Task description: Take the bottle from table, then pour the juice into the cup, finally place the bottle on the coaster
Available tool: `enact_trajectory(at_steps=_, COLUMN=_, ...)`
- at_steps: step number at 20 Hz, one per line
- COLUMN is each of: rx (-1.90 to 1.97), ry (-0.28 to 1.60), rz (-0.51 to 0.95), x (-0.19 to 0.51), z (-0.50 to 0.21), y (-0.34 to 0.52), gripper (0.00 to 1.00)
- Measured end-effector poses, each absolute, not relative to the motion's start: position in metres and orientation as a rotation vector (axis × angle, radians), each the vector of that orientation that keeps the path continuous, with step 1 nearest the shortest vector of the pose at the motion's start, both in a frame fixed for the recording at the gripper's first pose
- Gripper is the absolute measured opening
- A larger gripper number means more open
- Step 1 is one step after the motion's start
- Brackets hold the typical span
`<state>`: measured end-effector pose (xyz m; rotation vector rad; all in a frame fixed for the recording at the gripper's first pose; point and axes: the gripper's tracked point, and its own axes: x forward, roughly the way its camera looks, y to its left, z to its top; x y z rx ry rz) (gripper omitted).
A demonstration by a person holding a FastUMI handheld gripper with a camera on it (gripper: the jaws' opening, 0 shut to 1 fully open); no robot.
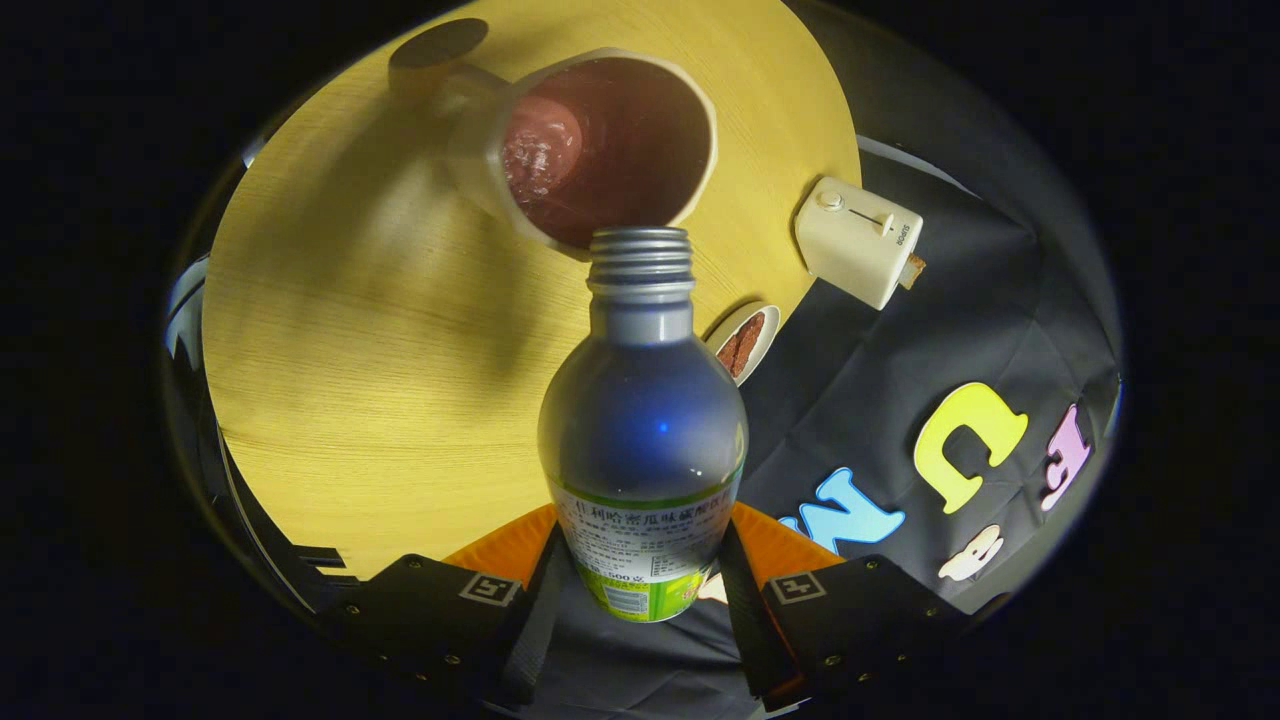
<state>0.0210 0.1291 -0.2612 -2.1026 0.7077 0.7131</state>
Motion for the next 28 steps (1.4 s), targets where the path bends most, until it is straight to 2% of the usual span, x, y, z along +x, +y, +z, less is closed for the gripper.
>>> enact_trajectory(at_steps=6, rx=-1.945, ry=0.741, rz=0.734, x=0.012, z=-0.279, y=0.12, gripper=0.76)
enact_trajectory(at_steps=19, rx=-1.245, ry=0.819, rz=0.746, x=-0.018, z=-0.316, y=0.12, gripper=0.76)
enact_trajectory(at_steps=28, rx=-0.821, ry=0.82, rz=0.706, x=-0.001, z=-0.326, y=0.117, gripper=0.76)
